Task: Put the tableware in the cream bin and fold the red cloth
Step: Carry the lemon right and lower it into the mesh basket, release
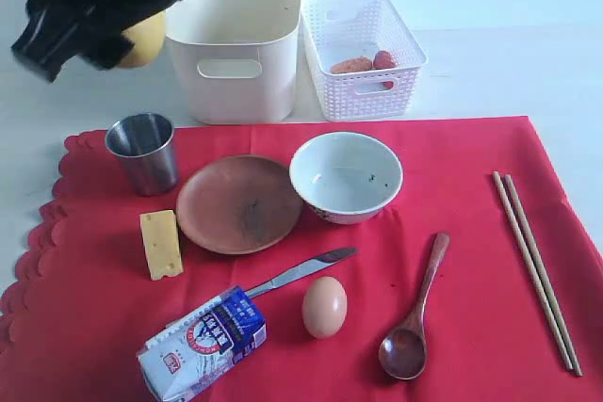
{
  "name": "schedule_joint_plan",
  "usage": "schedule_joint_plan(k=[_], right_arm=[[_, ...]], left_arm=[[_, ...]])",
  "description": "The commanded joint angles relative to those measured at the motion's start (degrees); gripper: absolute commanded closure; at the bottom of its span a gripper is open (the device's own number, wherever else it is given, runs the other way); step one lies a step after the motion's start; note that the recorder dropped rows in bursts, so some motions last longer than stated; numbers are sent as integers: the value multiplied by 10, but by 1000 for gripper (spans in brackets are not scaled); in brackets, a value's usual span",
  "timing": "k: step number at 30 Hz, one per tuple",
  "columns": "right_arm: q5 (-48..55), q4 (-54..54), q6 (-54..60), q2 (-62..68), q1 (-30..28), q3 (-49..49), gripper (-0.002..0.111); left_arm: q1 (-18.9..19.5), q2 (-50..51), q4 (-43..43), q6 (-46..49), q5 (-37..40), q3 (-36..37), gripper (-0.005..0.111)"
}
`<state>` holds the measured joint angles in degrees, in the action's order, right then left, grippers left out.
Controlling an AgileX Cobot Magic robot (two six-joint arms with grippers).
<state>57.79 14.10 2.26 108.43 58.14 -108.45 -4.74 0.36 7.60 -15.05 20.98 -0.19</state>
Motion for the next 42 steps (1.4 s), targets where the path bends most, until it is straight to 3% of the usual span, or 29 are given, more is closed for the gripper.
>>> schedule_joint_plan(k=[1,23,42], right_arm=[[10,15,-10,-29,-46,1,108],[-21,-24,-10,-22,-295,1,108],[-171,-111,0,107,-413,1,108]], left_arm=[[1,-4,-4,0,-3,2,107],[1,-4,-4,0,-3,2,107],[1,-4,-4,0,-3,2,107]])
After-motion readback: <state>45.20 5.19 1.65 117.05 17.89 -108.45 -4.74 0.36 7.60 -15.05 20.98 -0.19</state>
